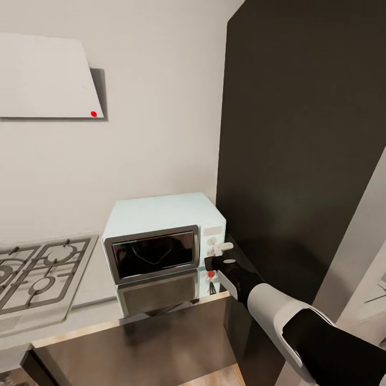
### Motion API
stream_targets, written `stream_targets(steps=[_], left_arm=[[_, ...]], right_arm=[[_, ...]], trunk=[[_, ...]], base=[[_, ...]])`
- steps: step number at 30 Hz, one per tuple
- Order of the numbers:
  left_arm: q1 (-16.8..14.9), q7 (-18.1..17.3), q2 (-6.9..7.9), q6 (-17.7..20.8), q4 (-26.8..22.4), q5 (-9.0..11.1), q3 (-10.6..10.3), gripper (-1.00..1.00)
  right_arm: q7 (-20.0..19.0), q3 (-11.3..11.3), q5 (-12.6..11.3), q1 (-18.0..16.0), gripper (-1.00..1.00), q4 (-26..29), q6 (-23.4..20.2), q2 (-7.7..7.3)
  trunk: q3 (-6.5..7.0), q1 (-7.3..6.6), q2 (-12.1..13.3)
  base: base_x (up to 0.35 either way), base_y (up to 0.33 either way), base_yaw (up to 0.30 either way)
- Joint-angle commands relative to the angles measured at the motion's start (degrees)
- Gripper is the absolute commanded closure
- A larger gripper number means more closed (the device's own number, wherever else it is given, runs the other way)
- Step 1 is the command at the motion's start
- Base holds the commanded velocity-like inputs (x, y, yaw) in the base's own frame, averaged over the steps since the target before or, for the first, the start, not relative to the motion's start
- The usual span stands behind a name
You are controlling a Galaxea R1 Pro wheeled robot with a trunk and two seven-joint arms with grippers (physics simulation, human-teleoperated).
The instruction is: In the kitchen, take the popcorn bag from the countertop, put it into the microwave, and heat it until the popcorn is cooked so the cooked popcorn ends up inside the bag.
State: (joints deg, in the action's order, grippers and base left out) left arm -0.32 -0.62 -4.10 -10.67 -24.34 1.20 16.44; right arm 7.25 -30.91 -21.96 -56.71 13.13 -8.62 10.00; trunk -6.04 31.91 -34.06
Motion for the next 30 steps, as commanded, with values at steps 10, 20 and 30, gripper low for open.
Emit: stream_targets(steps=[10,20,30], left_arm=[[0.0,0.0,-0.04,-0.1,0.0,0.3,0.3,-1.00],[0.0,-0.1,-0.04,-0.1,0.0,0.3,0.2,-1.00],[0.0,0.0,0.03,-0.1,0.0,0.3,0.3,-1.00]], right_arm=[[0.4,-0.5,-0.5,0.1,1.00,0.1,-0.3,0.00],[0.4,-0.5,-0.5,1.3,1.00,0.1,-0.3,0.00],[0.4,-0.5,-0.5,1.3,1.00,0.1,-0.2,0.00]], trunk=[[-0.11,0.02,-0.1],[-0.11,0.02,-0.1],[-0.11,0.02,-0.1]], base=[[0.000,0.000,0.000],[0.000,0.000,0.000],[0.078,0.000,0.000]])
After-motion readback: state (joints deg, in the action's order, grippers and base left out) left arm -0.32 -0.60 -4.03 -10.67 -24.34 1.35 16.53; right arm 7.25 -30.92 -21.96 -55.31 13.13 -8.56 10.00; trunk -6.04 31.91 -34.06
